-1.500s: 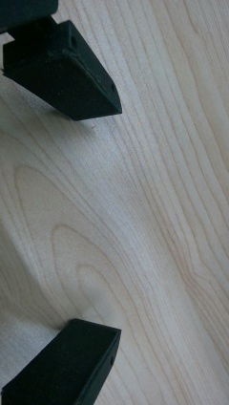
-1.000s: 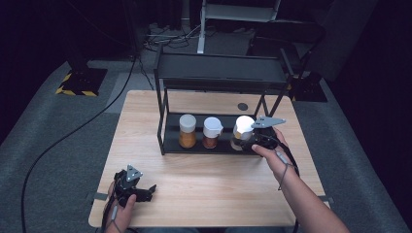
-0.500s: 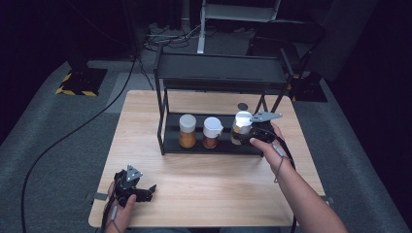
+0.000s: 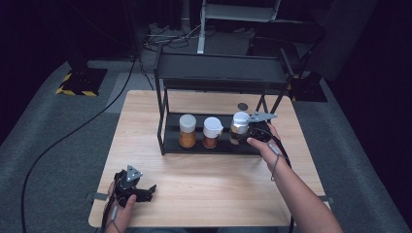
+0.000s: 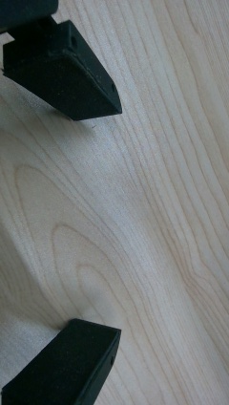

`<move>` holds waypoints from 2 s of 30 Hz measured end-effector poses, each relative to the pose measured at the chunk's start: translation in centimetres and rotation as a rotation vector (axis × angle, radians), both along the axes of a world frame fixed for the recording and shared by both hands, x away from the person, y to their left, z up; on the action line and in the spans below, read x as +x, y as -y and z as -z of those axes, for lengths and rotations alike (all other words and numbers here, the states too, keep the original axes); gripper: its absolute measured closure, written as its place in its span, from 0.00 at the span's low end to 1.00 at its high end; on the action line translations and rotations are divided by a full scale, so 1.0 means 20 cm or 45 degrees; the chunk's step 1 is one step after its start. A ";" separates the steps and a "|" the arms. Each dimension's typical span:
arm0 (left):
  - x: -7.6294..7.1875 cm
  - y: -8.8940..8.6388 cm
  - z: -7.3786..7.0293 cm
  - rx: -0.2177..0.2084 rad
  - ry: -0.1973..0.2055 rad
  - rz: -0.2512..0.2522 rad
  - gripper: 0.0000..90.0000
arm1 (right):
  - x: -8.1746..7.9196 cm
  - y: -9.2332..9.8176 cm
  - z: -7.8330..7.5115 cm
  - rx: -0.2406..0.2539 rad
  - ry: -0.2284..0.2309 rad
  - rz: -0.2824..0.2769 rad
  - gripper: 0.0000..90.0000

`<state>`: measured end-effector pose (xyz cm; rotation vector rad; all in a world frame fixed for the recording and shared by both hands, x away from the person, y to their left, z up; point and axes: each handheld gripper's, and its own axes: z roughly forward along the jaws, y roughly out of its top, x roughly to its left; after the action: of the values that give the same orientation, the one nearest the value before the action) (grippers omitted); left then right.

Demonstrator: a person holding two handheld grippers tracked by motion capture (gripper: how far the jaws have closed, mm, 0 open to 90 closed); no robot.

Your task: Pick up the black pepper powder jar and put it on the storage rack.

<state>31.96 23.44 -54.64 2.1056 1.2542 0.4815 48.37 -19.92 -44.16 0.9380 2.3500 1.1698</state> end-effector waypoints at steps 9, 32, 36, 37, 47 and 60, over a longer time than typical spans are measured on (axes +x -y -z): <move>0.00 0.00 0.00 0.000 0.000 0.000 0.00 | 0.02 -0.01 0.06 -0.034 -0.006 0.003 0.35; 0.00 0.00 0.00 0.000 0.000 0.000 0.00 | 0.05 -0.04 0.17 -0.038 -0.060 0.001 0.35; 0.00 0.00 0.00 0.000 0.000 0.000 0.00 | 0.06 -0.04 0.19 -0.034 -0.066 0.006 0.34; 0.00 0.00 0.00 0.000 0.000 0.000 0.00 | 0.06 -0.04 0.19 -0.035 -0.071 0.007 0.35; 0.00 0.00 0.00 0.000 0.000 0.000 0.00 | 0.06 -0.03 0.22 -0.015 -0.078 0.016 0.34; 0.00 0.00 0.00 0.000 0.000 0.000 0.00 | 0.06 -0.01 0.20 0.021 -0.090 0.046 0.21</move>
<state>31.96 23.44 -54.64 2.1056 1.2541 0.4815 49.57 -19.64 -48.25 1.0390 2.3713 1.1622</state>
